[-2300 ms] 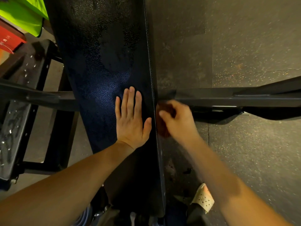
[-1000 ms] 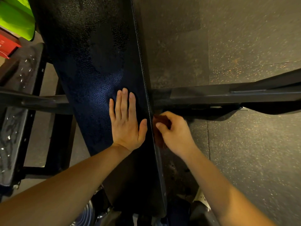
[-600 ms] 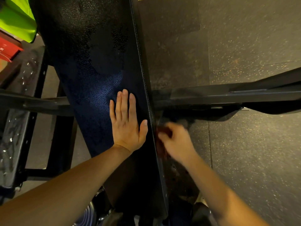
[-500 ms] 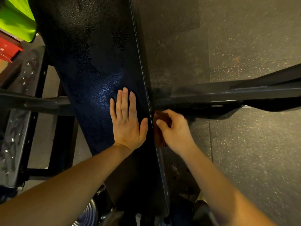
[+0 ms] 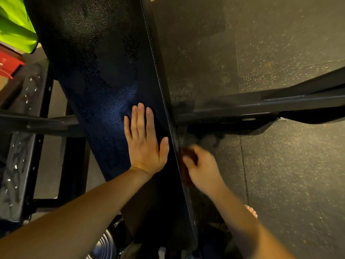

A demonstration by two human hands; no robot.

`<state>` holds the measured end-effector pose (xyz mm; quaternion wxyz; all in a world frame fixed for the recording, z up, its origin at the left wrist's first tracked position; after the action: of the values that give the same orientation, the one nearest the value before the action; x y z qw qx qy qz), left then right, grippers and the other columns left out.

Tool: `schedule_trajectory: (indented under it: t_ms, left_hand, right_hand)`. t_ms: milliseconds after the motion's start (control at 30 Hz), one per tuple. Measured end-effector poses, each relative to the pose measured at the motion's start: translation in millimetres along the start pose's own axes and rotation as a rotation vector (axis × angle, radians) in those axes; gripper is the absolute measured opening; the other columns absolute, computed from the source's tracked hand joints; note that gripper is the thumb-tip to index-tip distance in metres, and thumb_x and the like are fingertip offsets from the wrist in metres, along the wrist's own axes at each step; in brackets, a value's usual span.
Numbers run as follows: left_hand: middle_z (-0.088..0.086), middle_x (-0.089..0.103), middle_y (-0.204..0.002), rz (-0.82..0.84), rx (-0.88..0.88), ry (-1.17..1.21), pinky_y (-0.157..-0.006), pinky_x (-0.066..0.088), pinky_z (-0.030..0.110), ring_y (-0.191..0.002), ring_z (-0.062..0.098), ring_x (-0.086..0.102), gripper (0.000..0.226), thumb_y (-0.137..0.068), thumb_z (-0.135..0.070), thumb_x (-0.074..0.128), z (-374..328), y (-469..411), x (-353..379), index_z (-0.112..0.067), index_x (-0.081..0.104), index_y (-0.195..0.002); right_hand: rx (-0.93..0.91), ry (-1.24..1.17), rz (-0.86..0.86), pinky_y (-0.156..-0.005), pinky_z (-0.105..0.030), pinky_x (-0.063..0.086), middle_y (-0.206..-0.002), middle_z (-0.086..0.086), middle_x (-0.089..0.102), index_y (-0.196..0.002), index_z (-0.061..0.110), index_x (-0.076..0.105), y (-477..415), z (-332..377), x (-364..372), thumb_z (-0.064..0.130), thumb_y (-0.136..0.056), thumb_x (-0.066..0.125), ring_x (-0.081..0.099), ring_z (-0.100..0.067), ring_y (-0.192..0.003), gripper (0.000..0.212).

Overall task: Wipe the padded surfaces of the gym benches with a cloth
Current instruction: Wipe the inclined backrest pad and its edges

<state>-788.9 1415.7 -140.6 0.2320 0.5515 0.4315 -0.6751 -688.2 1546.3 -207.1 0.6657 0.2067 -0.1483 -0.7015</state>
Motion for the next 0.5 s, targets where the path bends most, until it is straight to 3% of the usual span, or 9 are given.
schedule_trajectory:
  t_ms: [67, 133, 267, 367, 433, 500]
  left_hand:
    - [0.024, 0.013, -0.166, -0.002, -0.003, 0.003, -0.125, 0.009, 0.061, -0.158, 0.033, 0.003, 0.078, -0.099, -0.045, 0.033, 0.5, -0.4, 0.4, 0.003, 0.017, -0.158]
    - [0.025, 0.014, -0.166, -0.002, 0.000, 0.006, -0.125, 0.011, 0.062, -0.158, 0.034, 0.004, 0.078, -0.098, -0.045, 0.033, 0.4, 0.1, 1.0, 0.002, 0.016, -0.159]
    - [0.026, 0.015, -0.166, 0.005, 0.006, -0.003, -0.124, 0.011, 0.063, -0.157, 0.037, 0.006, 0.078, -0.098, -0.044, 0.034, 0.6, 0.0, 1.3, 0.003, 0.015, -0.159]
    - [0.026, 0.015, -0.166, 0.010, 0.010, -0.002, -0.124, 0.011, 0.063, -0.157, 0.037, 0.006, 0.078, -0.099, -0.044, 0.034, 0.3, 0.3, 0.7, 0.003, 0.015, -0.159]
    - [0.026, 0.016, -0.166, 0.001, 0.009, 0.003, -0.125, 0.010, 0.062, -0.157, 0.036, 0.006, 0.078, -0.098, -0.044, 0.034, 0.6, 0.4, 0.2, 0.004, 0.017, -0.158]
    - [0.026, 0.016, -0.166, 0.000, 0.004, 0.001, -0.125, 0.011, 0.062, -0.157, 0.035, 0.005, 0.078, -0.098, -0.044, 0.034, 0.6, 0.4, 0.2, 0.004, 0.017, -0.158]
  right_hand:
    - [0.158, 0.250, 0.151, -0.089, -0.043, 0.057, -0.099, 0.003, 0.068, -0.107, 0.023, 0.065, 26.4, -54.3, 19.5, 0.019, -0.098, 0.060, 0.067, -0.013, -0.093, 0.011]
    - [0.192, 0.353, 0.188, -0.085, -0.046, 0.057, -0.092, 0.000, 0.069, -0.101, 0.021, 0.066, 28.8, -66.4, 20.1, 0.017, -0.094, 0.061, 0.068, -0.017, -0.087, 0.009]
    - [-0.044, -0.033, -0.054, -0.082, -0.032, 0.060, -0.094, 0.003, 0.072, -0.110, 0.021, 0.069, -13.9, 15.8, -9.3, 0.018, -0.099, 0.061, 0.071, -0.009, -0.088, 0.013]
    - [-0.138, -0.139, -0.124, -0.080, -0.020, 0.057, -0.095, 0.007, 0.071, -0.111, 0.021, 0.067, -15.7, 42.5, -16.1, 0.018, -0.101, 0.060, 0.069, -0.002, -0.089, 0.014]
    - [0.033, -0.054, 0.004, -0.082, -0.031, 0.060, -0.097, 0.003, 0.071, -0.111, 0.022, 0.065, 4.5, -0.3, 0.4, 0.018, -0.101, 0.059, 0.070, -0.007, -0.088, 0.013]
    - [0.168, 0.235, 0.193, -0.085, -0.042, 0.060, -0.097, 0.002, 0.070, -0.107, 0.023, 0.066, 27.4, -39.6, 13.5, 0.019, -0.099, 0.061, 0.070, -0.013, -0.090, 0.010]
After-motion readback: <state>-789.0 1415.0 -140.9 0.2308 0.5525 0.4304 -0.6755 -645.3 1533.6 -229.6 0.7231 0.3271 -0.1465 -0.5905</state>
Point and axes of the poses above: each hand's wrist, its own y-axis away from the middle knuckle, its own x-axis out of the palm, z = x × y, the point moved 5 cm from there along -y, towards the middle knuckle
